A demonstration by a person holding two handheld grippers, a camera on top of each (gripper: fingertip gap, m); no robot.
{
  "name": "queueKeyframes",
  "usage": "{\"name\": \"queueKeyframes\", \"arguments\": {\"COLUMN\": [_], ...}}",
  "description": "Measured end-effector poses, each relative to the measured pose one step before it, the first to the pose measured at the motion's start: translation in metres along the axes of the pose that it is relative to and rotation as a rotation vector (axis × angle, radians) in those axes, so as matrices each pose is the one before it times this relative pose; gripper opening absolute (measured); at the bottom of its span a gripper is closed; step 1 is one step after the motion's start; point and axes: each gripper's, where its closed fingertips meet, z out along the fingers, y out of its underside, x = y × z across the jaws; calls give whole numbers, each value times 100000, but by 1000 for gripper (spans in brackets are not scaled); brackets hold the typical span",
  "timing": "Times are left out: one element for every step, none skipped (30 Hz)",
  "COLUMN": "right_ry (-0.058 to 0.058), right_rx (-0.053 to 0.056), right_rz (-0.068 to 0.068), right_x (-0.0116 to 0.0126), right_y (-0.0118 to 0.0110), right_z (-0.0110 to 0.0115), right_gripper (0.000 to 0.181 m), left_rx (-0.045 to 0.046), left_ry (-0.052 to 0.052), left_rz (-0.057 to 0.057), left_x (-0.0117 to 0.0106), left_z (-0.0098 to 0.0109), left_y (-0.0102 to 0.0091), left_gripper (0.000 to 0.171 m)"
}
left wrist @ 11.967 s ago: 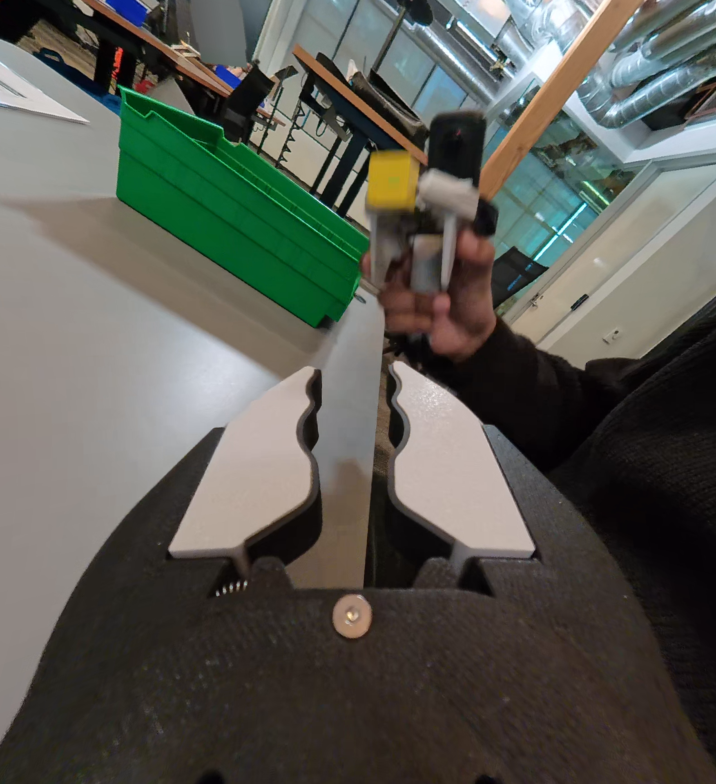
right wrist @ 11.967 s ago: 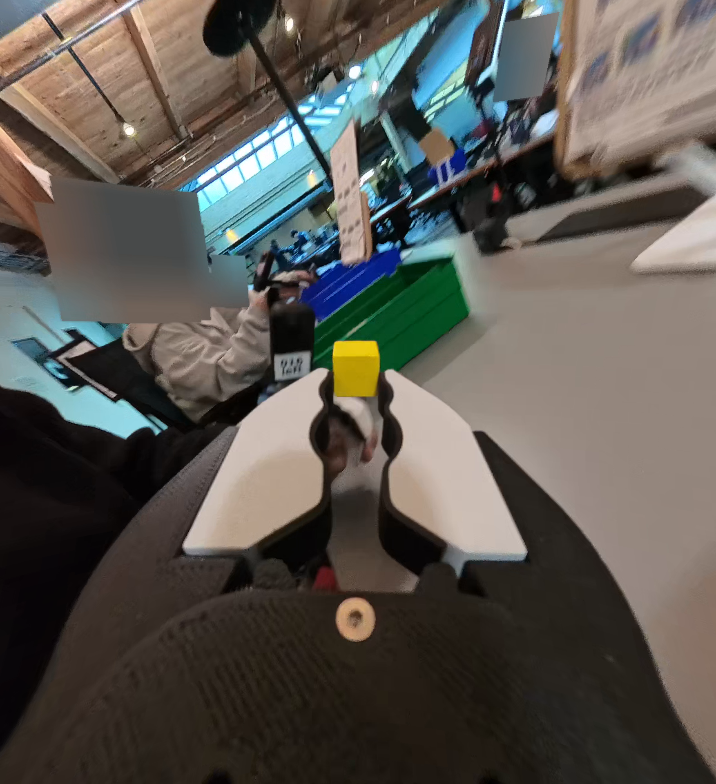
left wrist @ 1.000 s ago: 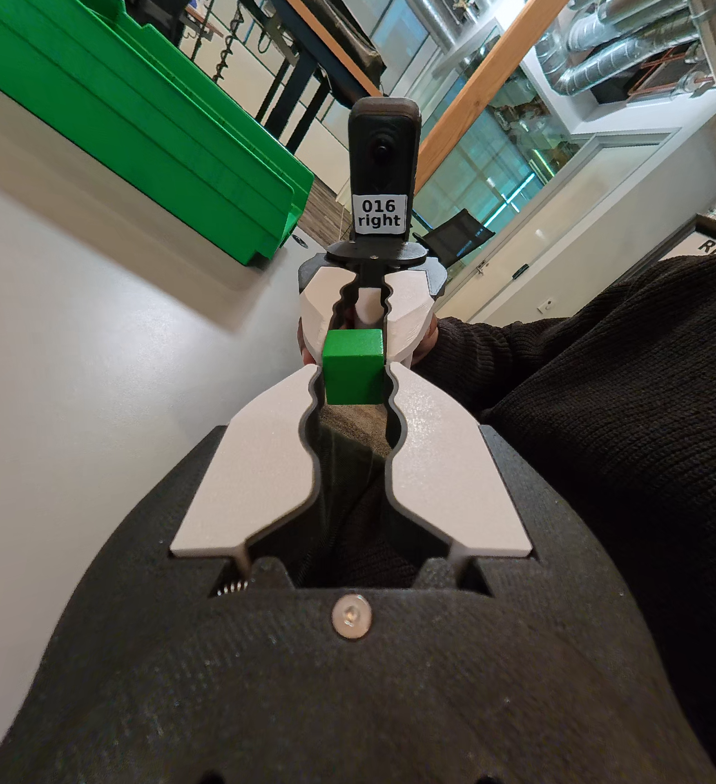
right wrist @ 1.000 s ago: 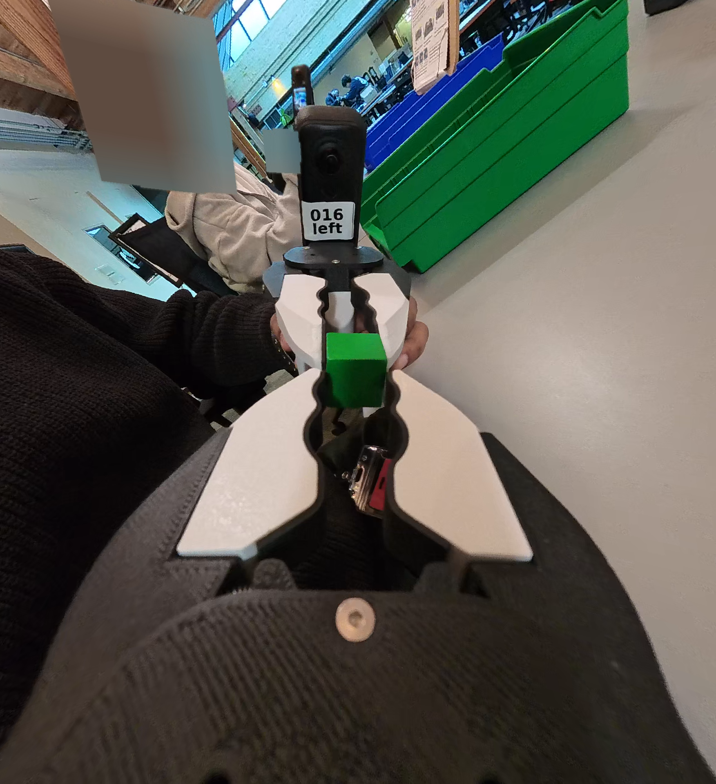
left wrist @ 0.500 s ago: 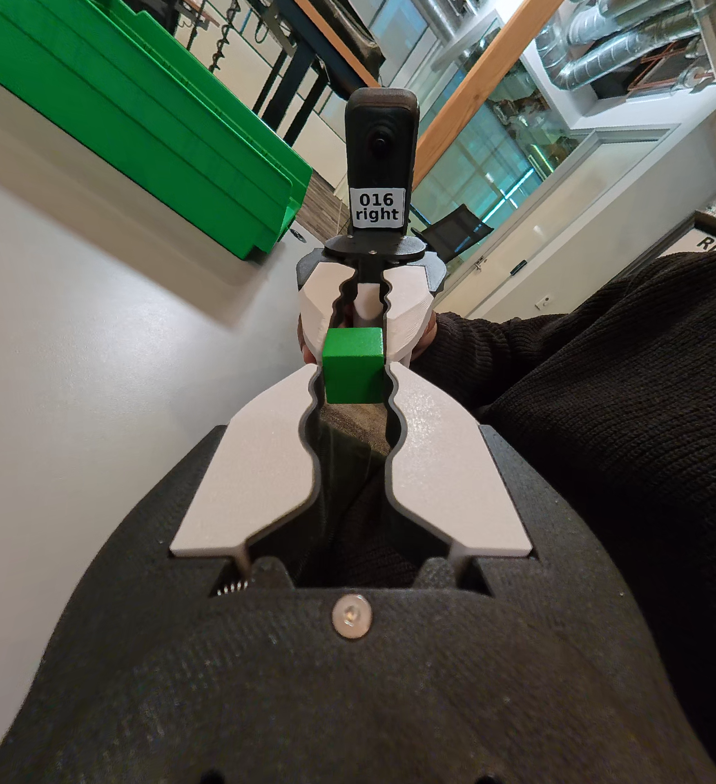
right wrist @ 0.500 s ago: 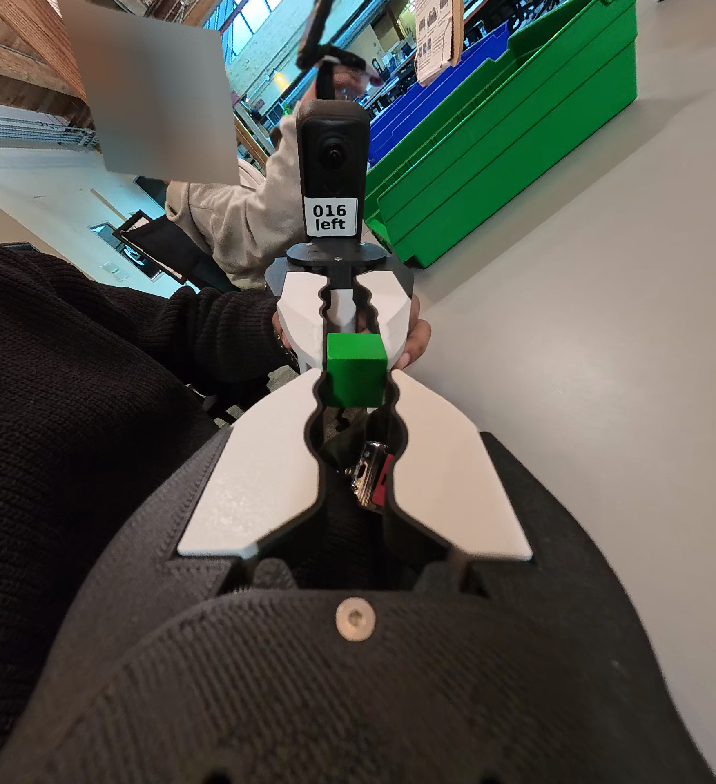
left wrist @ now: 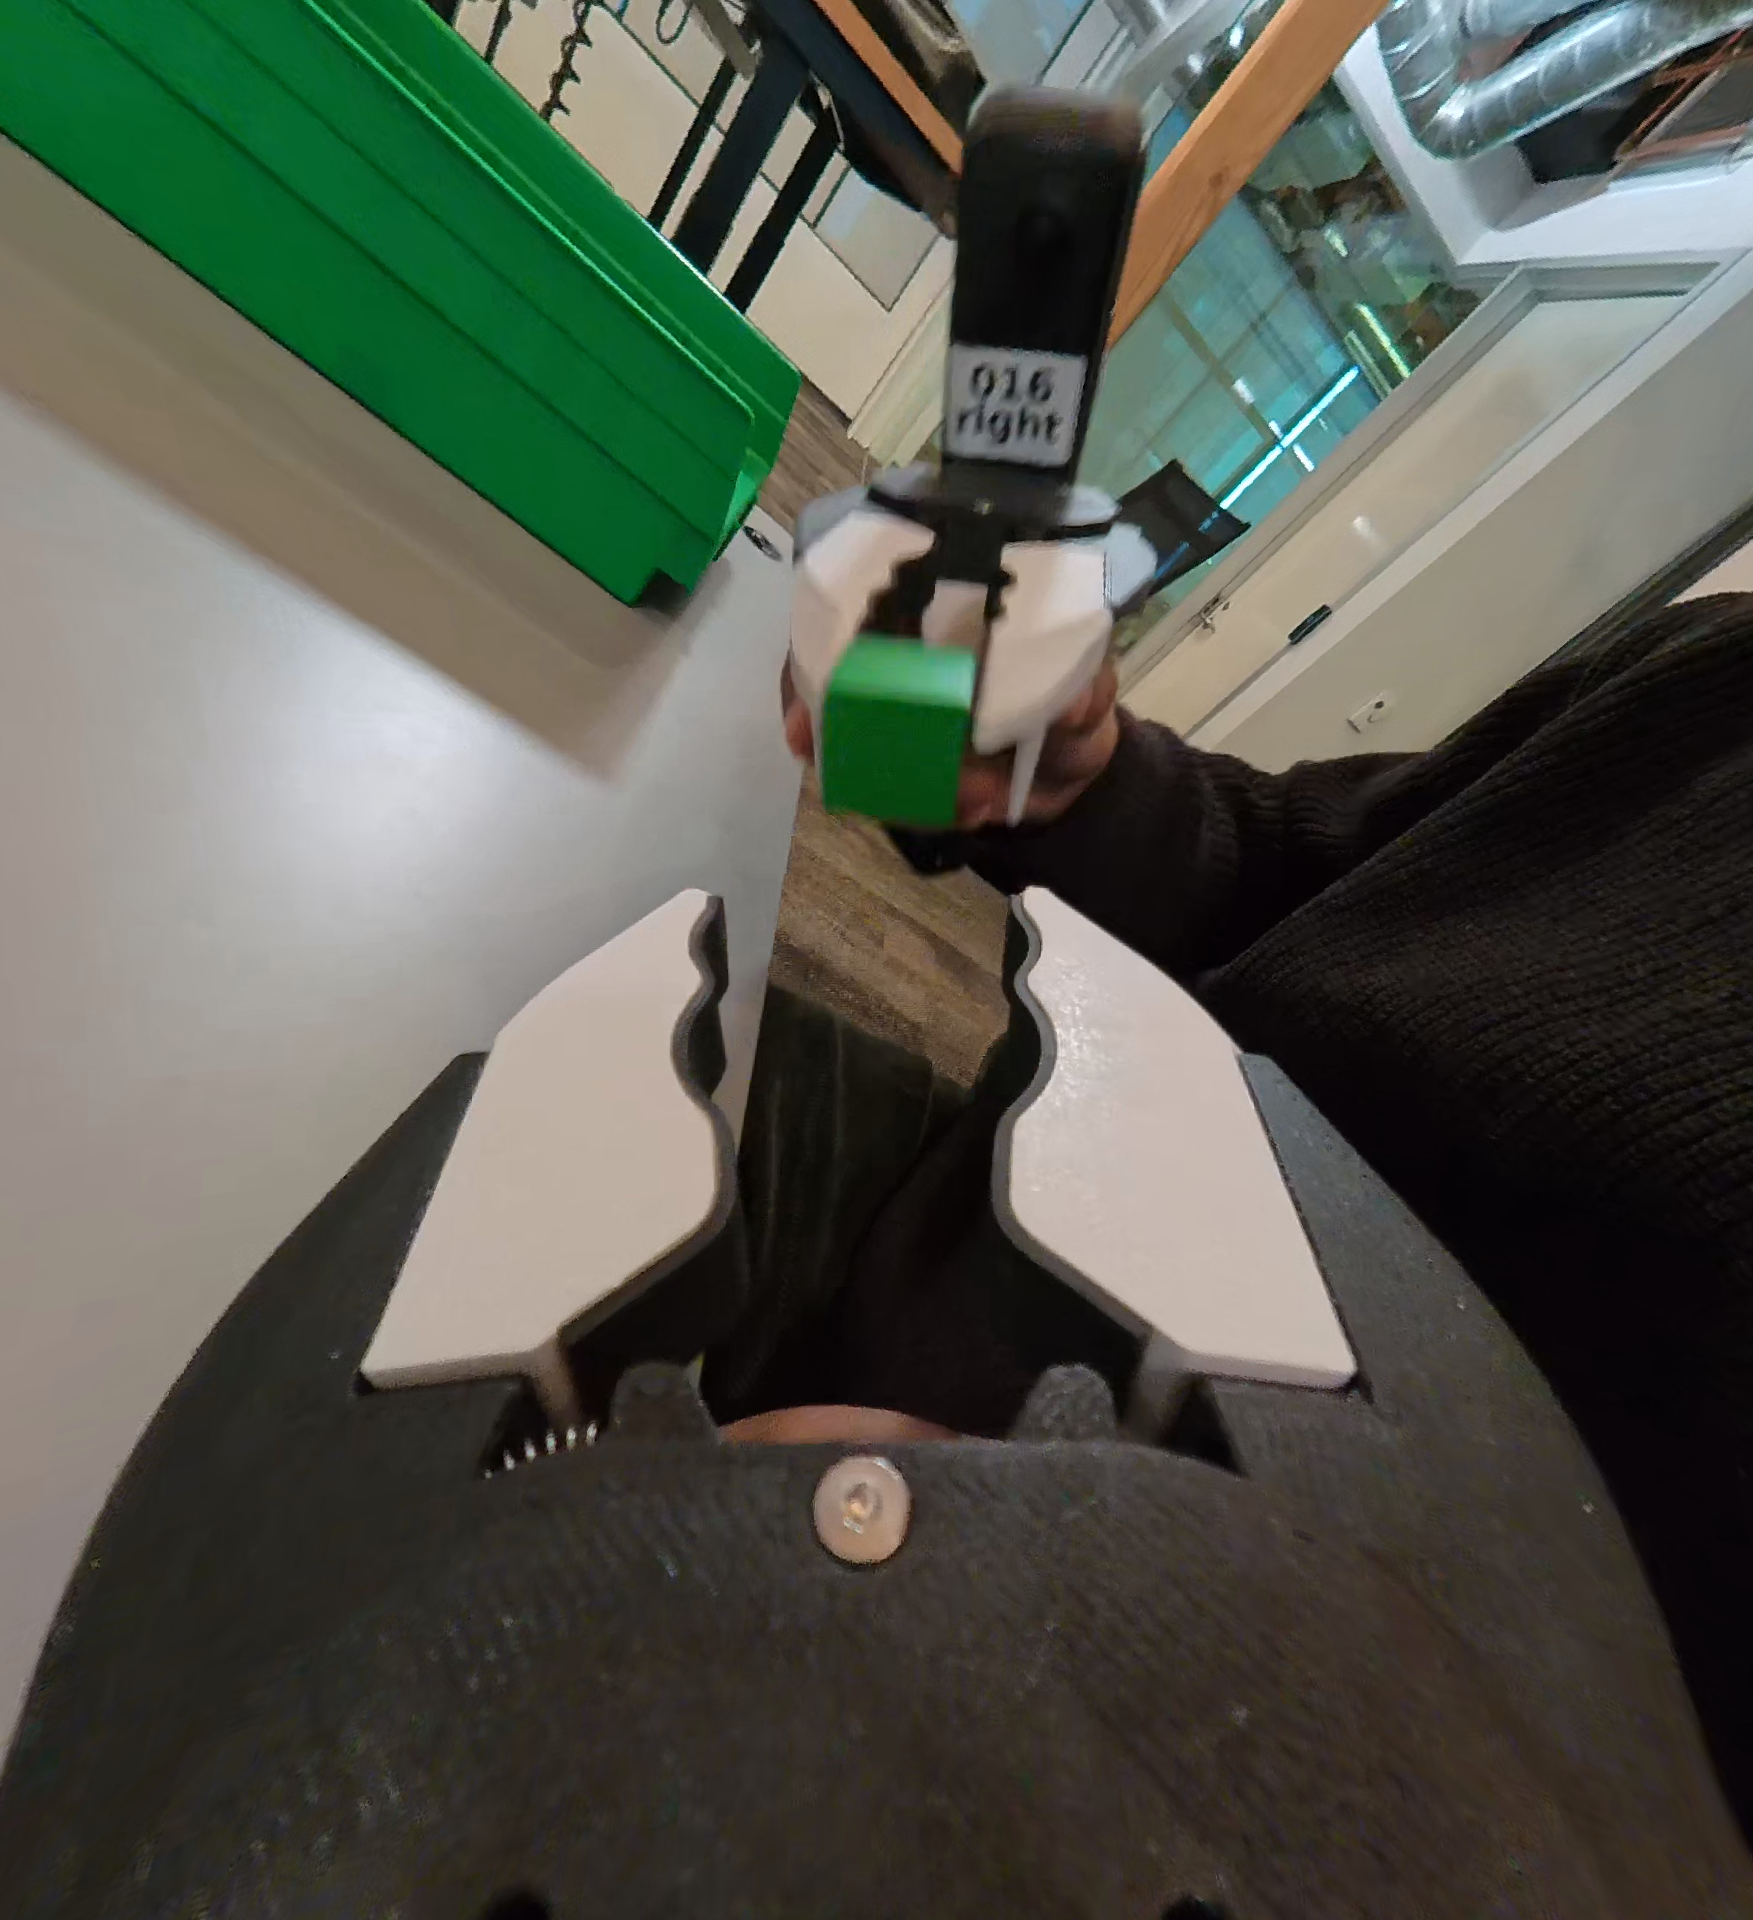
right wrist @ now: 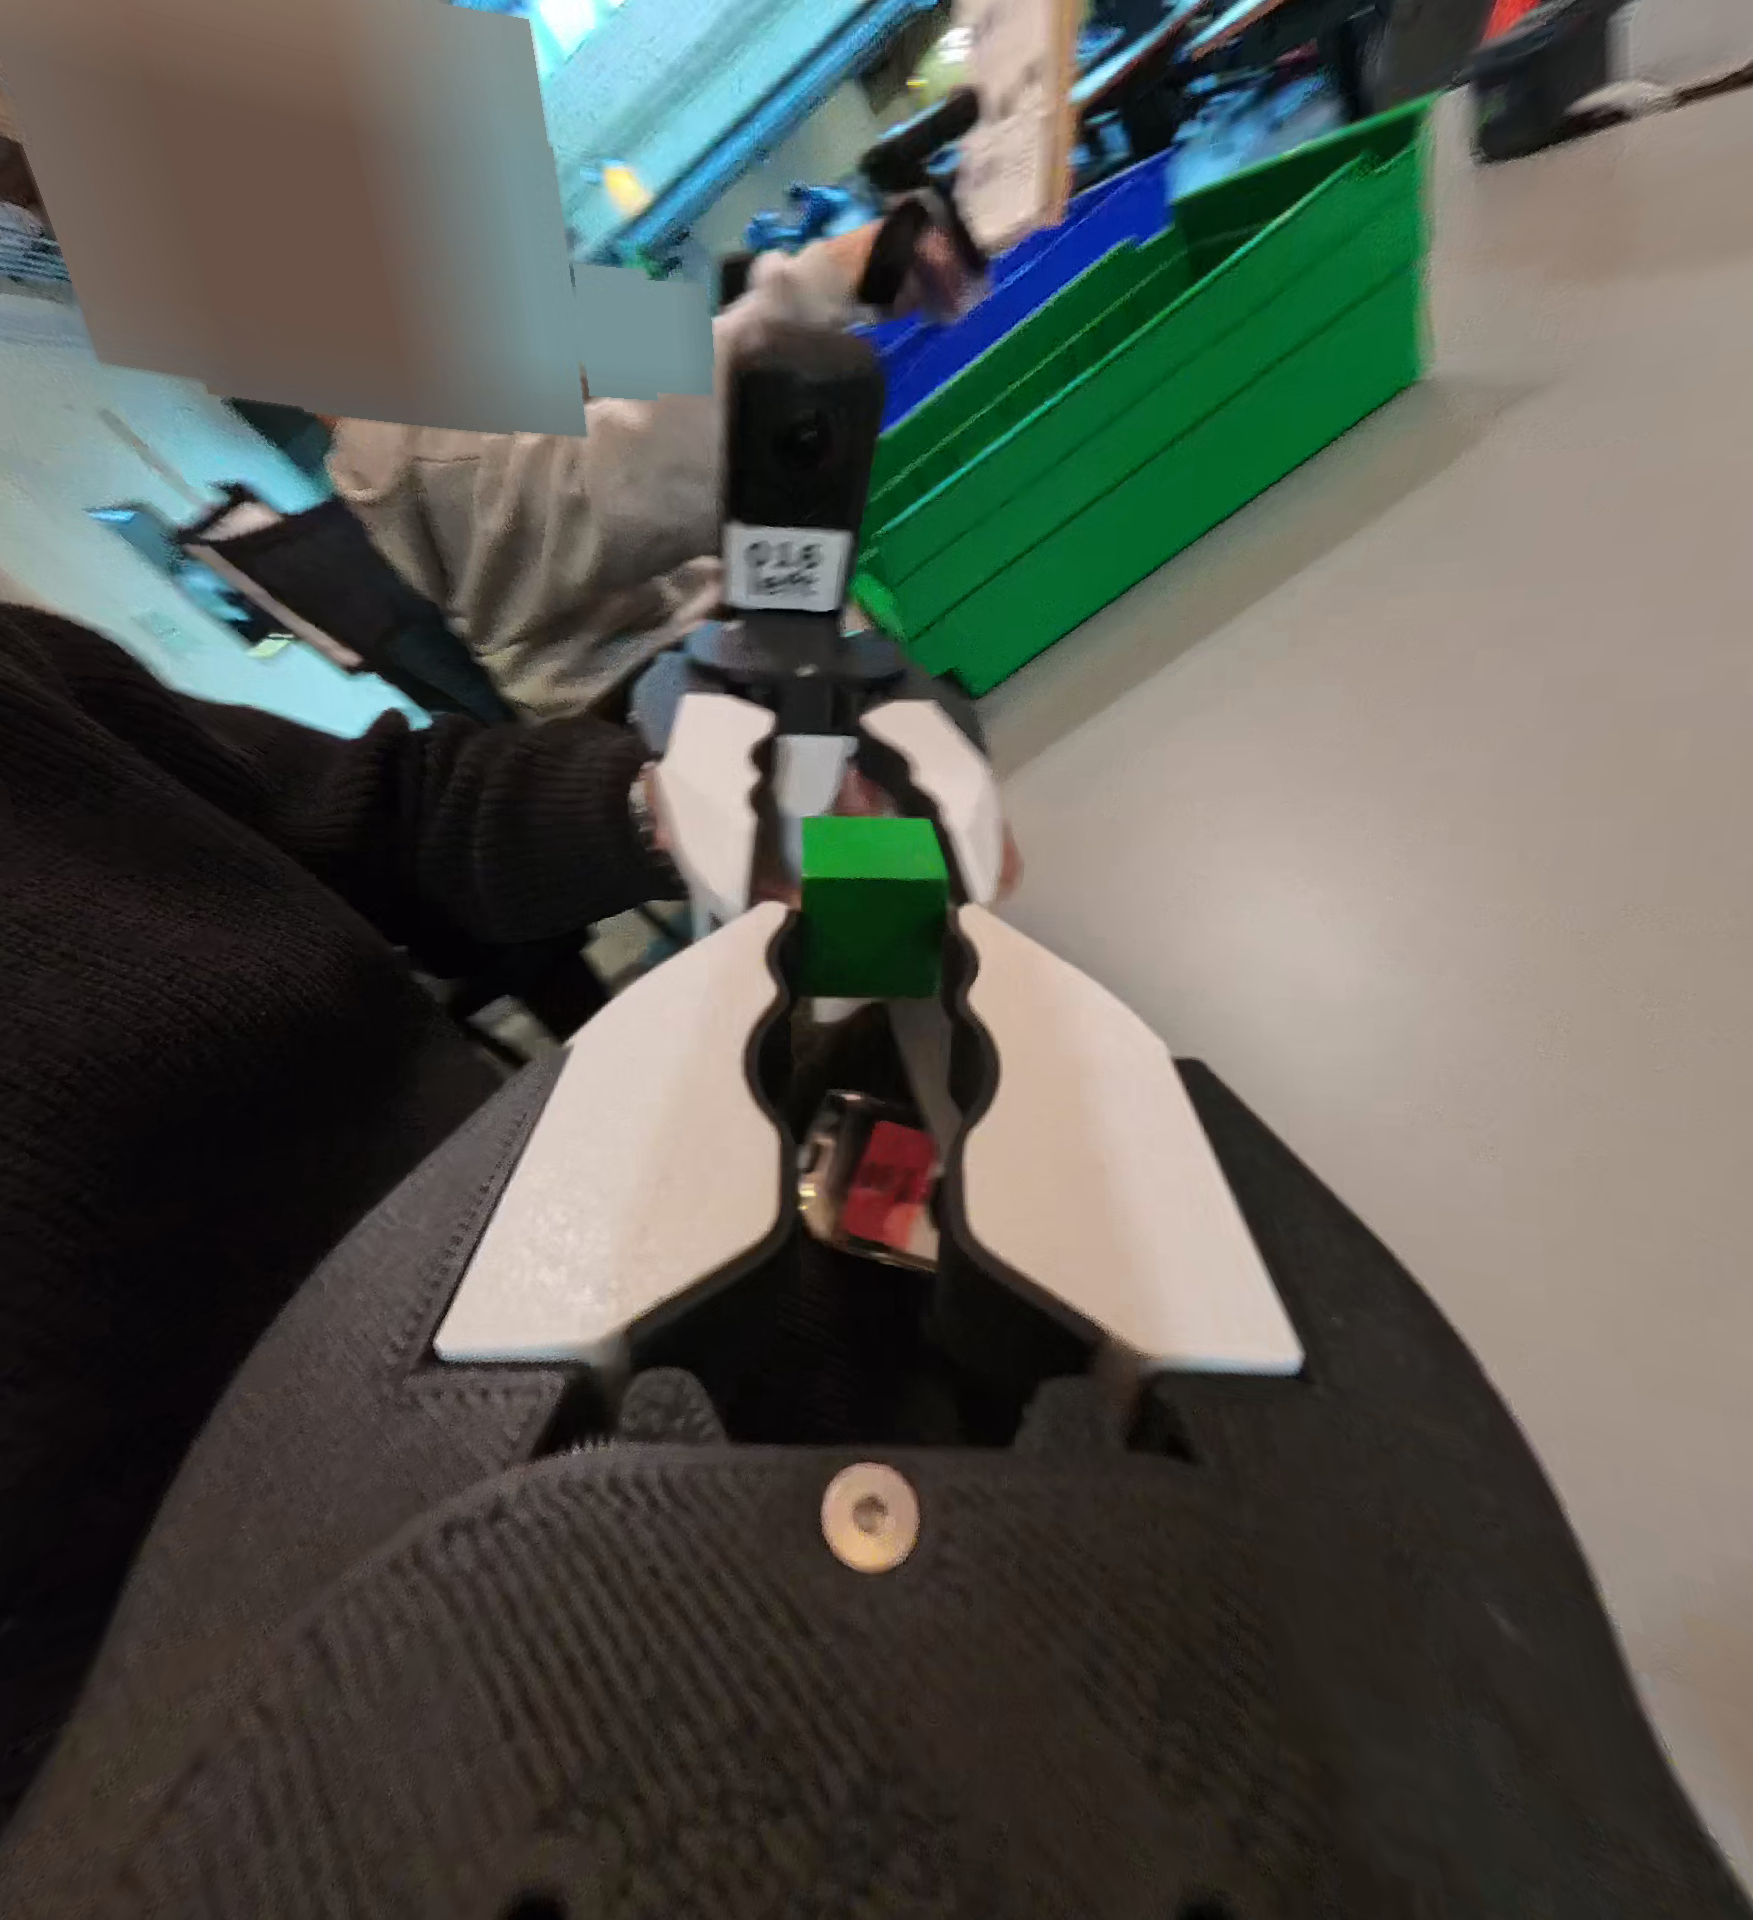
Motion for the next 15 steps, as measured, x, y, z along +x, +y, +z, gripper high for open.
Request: {"name": "queueKeyframes", "arguments": {"right_ry": [7304,7388,7146,6830,7220,7263,6727,5583,4925,4793,2977,428,-2039,-3757,-3774], "right_rx": [81,872,2171,2160,1358,540,-685,-2910,-5207,-6641,-8089,-8477,-8937,-8553,-8003], "right_rz": [-2496,-3558,-4013,-4067,-4487,-4663,-4291,-3868,-3941,-4656,-5769,-6375,-6227,-5962,-6099], "right_x": [941,1059,1147,1358,1686,1957,2167,2332,2559,2756,2607,2179,1648,1080,712], "right_y": [-902,-1168,-1429,-1557,-1592,-1569,-1378,-934,-367,180,717,1098,1395,1452,1356], "right_z": [-992,-1361,-1678,-1882,-1973,-1934,-1733,-1381,-963,-532,-88,307,566,748,849], "right_gripper": [27,26,26,26,26,26,26,26,26,26,26,26,26,26,26], "left_rx": [170,493,580,612,430,33,-188,154,381,30,-298,-505,-780,-770,-235], "left_ry": [-934,-779,-640,-672,-733,-877,-892,-605,-732,-1062,-1335,-1250,-1102,-947,-706], "left_rz": [669,563,363,175,78,133,30,383,558,517,561,636,626,630,316], "left_x": [-202,-175,-166,-181,-189,-215,-190,-105,-115,-187,-234,-227,-185,-131,-12], "left_z": [-114,-99,-56,-35,-32,-25,-53,-94,-115,-118,-73,0,55,122,158], "left_y": [-74,-127,-148,-122,-92,-48,-79,-171,-193,-85,4,57,82,66,-8], "left_gripper": [52,52,52,52,52,52,52,52,51,51,51,51,51,51,51]}}
